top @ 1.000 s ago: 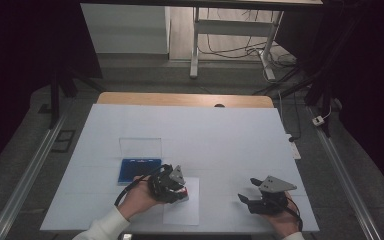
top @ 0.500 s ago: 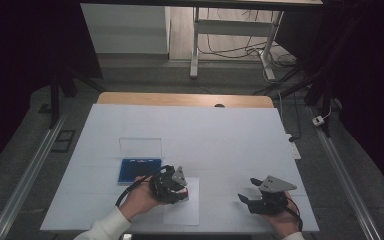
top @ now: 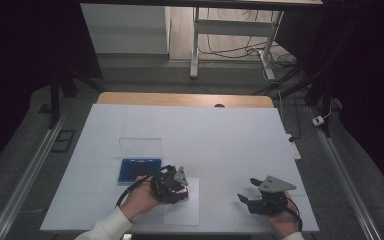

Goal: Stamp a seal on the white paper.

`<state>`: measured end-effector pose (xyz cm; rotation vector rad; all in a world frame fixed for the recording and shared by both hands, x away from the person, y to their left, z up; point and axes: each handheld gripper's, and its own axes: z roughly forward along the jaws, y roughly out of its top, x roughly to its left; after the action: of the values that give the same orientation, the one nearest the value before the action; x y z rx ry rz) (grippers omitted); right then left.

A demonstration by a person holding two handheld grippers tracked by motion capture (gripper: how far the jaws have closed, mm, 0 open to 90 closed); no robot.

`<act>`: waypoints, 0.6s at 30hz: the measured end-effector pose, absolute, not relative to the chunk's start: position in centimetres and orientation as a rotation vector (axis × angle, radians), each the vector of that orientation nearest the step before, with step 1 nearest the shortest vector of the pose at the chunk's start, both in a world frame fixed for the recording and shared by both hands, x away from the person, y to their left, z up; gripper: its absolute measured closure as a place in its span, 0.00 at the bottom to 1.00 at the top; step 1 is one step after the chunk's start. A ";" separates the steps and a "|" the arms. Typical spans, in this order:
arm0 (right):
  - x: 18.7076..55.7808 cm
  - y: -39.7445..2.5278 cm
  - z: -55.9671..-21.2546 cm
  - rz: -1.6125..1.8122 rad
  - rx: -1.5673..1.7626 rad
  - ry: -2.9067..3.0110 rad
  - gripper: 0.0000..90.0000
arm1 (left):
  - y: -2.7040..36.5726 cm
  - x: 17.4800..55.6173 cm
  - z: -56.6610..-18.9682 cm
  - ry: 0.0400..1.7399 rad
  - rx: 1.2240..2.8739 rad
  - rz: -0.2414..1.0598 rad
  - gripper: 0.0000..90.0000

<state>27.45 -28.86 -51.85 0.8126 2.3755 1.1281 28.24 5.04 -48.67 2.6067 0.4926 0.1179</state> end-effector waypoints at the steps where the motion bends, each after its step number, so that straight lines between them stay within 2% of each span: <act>1: 27.4 -28.8 -51.8 1.128 0.812 2.375 0.29 | 5.0 28.2 -48.6 0.494 2.612 0.119 0.79; 18: 27.4 -28.7 -51.8 1.131 0.813 2.376 0.29 | 4.3 28.1 -48.8 0.511 2.657 0.135 0.79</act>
<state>27.40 -28.73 -51.80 0.8128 2.3765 1.1310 28.12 4.33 -48.83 2.6572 0.5106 0.1347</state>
